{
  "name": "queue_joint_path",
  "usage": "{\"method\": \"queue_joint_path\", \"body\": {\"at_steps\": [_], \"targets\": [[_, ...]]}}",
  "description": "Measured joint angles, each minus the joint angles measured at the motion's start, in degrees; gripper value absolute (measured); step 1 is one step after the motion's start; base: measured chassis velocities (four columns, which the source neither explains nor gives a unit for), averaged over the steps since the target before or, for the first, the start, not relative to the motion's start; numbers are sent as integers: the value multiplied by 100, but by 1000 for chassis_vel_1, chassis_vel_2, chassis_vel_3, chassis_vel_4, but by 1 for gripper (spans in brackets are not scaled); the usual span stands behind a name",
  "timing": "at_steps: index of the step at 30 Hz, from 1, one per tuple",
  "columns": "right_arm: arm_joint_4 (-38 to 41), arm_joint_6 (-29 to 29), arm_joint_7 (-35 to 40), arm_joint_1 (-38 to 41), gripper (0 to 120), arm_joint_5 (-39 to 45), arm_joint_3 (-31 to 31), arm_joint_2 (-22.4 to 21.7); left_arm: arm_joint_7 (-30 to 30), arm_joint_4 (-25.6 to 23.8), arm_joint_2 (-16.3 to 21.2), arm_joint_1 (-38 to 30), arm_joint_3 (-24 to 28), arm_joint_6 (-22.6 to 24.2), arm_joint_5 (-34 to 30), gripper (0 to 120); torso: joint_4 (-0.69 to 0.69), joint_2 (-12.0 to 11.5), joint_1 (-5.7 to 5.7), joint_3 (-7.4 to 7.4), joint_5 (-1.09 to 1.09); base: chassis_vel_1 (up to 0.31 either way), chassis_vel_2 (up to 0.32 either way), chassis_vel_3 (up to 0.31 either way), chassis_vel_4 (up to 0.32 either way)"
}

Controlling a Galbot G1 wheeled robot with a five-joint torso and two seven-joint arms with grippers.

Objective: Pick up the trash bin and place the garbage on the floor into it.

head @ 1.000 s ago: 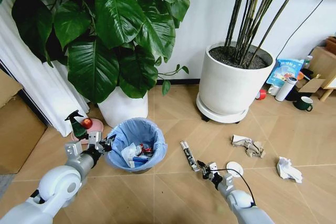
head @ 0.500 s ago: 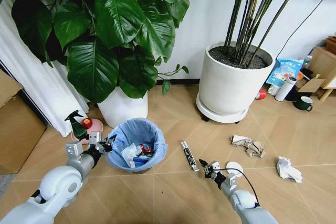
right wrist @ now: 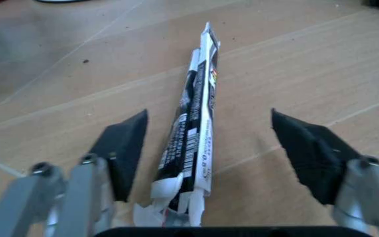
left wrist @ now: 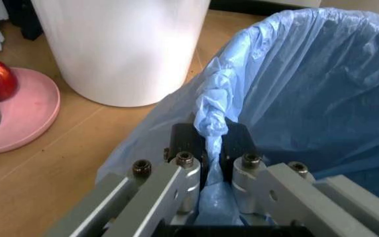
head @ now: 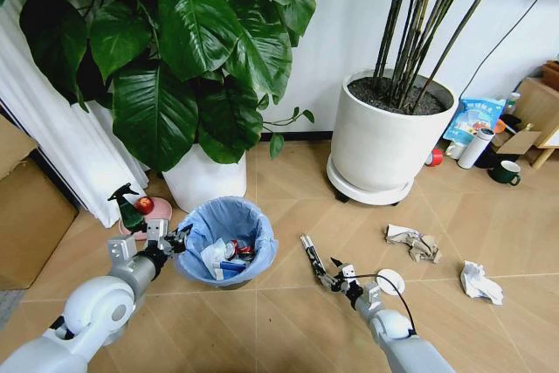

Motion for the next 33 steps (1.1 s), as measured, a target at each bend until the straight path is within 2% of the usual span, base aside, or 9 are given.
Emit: {"method": "queue_joint_path", "body": {"at_steps": [6,9,16,17,21,27,29,31,33], "targets": [[-346,-53,-2,178,97,7,-133,85,2,32,-9,-28,17,0,0,1,0,0,0,0,0,0,0,0,0],[-482,-78,-2,251,96,5,-194,123,5,39,-9,-35,19,0,0,1,0,0,0,0,0,0,0,0,0],[-779,-137,63,415,69,-93,-262,178,13,43,-17,-22,-1,-1,0,1,0,-1,0,0,0,0,0,0,0],[-779,-137,63,415,69,-93,-262,178,13,43,-17,-22,-1,-1,0,1,0,-1,0,0,0,0,0,0,0],[-799,-152,98,439,48,-103,-280,178,16,51,-13,-31,-5,-3,-2,1,-1,-1,0,0,-1,0,0,0,0],[-816,-160,112,450,34,-103,-321,175,16,58,-15,-32,-5,-5,-3,1,0,-1,0,0,0,0,0,0,0],[-833,-164,113,466,20,-101,-338,175,18,66,-20,-32,-4,-6,-3,1,-1,-1,0,0,0,0,0,0,0],[-839,-166,112,473,18,-100,-343,175,18,68,-23,-32,-4,-6,-3,1,0,-1,0,0,0,0,0,0,0],[-841,-166,108,480,8,-97,-351,175,19,70,-30,-30,-2,-8,-2,1,0,-1,0,0,0,0,0,0,0]]}}
